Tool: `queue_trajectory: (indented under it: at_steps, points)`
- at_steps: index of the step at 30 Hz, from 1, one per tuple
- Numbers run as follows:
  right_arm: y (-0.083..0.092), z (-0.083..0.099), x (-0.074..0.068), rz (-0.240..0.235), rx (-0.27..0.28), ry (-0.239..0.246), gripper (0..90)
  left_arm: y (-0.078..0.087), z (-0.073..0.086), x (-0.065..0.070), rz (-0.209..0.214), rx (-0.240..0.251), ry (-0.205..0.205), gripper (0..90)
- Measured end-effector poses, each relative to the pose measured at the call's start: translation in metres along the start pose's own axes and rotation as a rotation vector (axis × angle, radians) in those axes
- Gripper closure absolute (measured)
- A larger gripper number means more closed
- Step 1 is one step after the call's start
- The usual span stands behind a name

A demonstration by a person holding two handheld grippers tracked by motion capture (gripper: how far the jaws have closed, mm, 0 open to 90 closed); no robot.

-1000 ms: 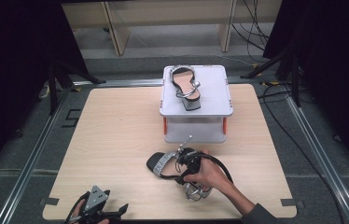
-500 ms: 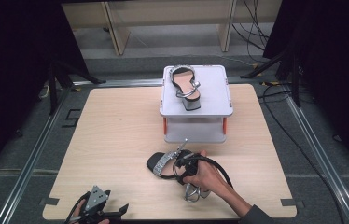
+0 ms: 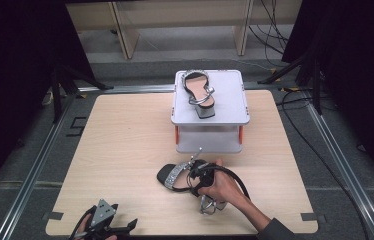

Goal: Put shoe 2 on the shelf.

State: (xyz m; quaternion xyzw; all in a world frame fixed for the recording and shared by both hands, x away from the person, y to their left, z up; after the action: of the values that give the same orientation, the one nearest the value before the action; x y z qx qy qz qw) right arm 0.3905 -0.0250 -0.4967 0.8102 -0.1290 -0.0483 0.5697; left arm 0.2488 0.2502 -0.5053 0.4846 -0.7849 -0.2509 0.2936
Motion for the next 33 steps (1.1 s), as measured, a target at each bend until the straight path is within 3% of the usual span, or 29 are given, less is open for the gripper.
queue_trajectory:
  at_steps: [1, 3, 4, 16, 19, 23, 26, 33]
  points:
    - [0.0, 0.0, 0.0, 0.0, 0.001, 0.003, 38.3, 0.0, 0.0, 0.002, 0.019, 0.013, 0.018, 16.5]
    - [0.001, 0.0, 0.0, -0.004, 0.004, 0.003, 38.4, 0.0, 0.0, 0.002, 0.018, 0.011, 0.008, 16.5]
    - [0.002, -0.001, 0.0, -0.002, 0.007, 0.002, 38.5, 0.0, 0.0, 0.003, 0.021, 0.019, 0.027, 16.5]
    - [0.02, -0.013, -0.001, 0.014, 0.077, 0.003, 39.8, 0.0, 0.0, 0.001, 0.001, -0.003, 0.005, 16.5]
    - [0.028, -0.02, -0.002, 0.008, 0.096, 0.018, 39.9, 0.0, 0.0, 0.003, 0.018, 0.004, 0.021, 16.5]
    - [0.043, -0.033, 0.0, 0.01, 0.119, 0.015, 40.0, 0.0, 0.0, 0.0, 0.001, -0.003, 0.005, 16.5]
    - [0.052, -0.041, 0.002, 0.02, 0.14, 0.026, 40.1, 0.0, 0.0, 0.002, 0.02, 0.011, 0.022, 16.5]
    - [0.08, -0.062, 0.008, 0.037, 0.183, 0.021, 40.2, 0.0, 0.0, 0.0, 0.003, -0.005, 0.003, 16.5]
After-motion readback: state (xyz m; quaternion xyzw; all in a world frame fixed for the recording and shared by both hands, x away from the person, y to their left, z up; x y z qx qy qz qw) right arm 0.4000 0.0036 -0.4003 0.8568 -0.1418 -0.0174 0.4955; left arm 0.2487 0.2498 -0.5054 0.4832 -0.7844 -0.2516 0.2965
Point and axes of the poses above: each handheld gripper's, and its own axes: y roughly backward along the jaws, z roughly out of its underside, x roughly to its right, the point moved 4 cm from there along -y, roughly forward along the jaws, and after that the axes turned 15 degrees about y, right-handed, at the moved point
